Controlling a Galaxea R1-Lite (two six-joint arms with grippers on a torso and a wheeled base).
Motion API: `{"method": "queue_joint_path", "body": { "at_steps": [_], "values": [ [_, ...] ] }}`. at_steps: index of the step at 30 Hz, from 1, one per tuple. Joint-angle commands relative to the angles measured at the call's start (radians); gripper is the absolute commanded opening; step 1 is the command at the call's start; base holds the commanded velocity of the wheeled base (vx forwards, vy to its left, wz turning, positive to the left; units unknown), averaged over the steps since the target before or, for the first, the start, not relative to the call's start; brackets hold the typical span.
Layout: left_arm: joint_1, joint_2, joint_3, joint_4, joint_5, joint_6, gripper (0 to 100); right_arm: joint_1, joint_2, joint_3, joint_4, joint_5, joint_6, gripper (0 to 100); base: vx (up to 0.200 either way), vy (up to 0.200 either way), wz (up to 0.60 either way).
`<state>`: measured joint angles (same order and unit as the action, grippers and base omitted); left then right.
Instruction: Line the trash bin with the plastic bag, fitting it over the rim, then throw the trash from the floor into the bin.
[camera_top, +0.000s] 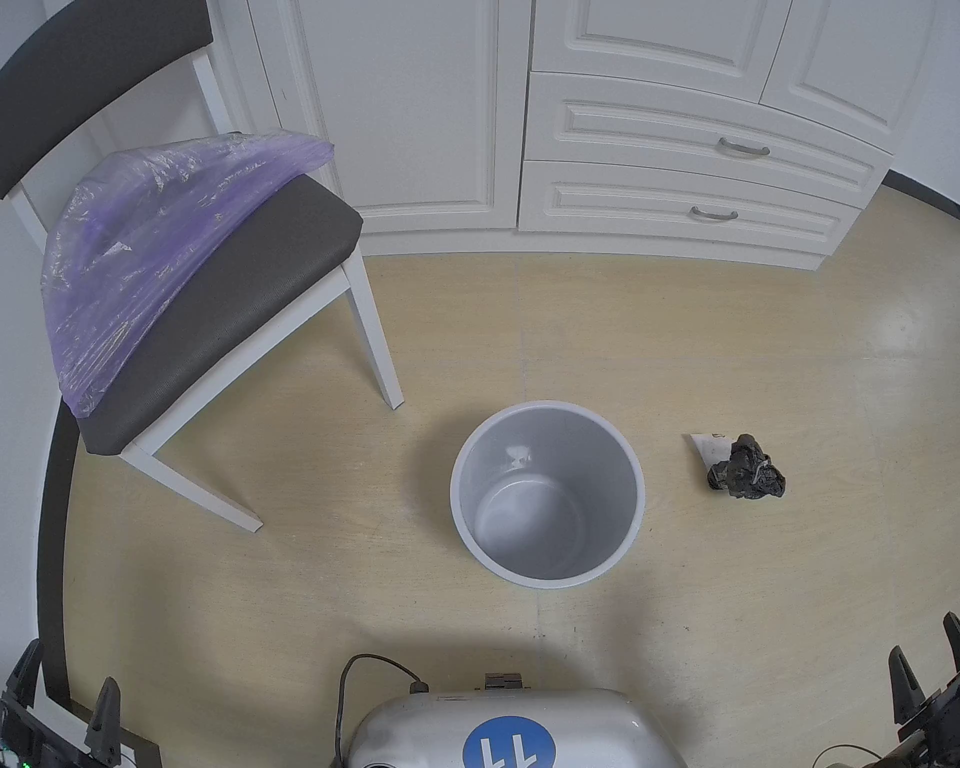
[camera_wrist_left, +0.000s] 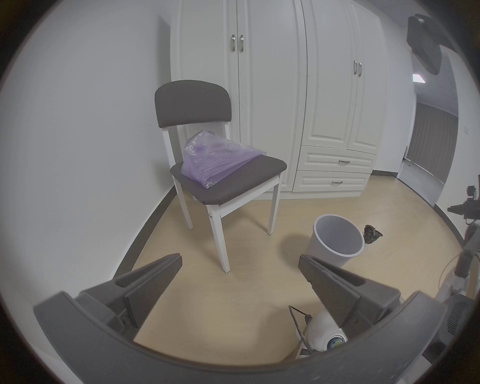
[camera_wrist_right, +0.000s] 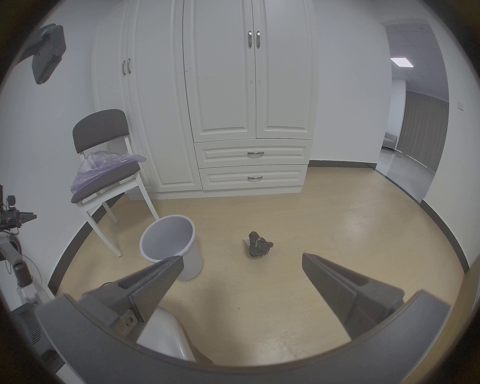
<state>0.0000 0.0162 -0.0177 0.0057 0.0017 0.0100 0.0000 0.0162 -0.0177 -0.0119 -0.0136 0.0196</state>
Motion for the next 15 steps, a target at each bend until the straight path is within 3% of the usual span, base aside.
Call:
{"method": "queue_joint_path", "body": {
  "at_steps": [1,15],
  "values": [
    [0.002,-0.016,0.016,-0.001,-0.009,0.010,100,0.000,-0.016,0.018,0.000,0.000,0.000,100,0.000,0.000,0.00],
    [0.000,-0.016,0.016,-0.004,-0.023,0.004,100,0.000,-0.016,0.018,0.000,0.000,0.000,100,0.000,0.000,0.00]
  ]
}}
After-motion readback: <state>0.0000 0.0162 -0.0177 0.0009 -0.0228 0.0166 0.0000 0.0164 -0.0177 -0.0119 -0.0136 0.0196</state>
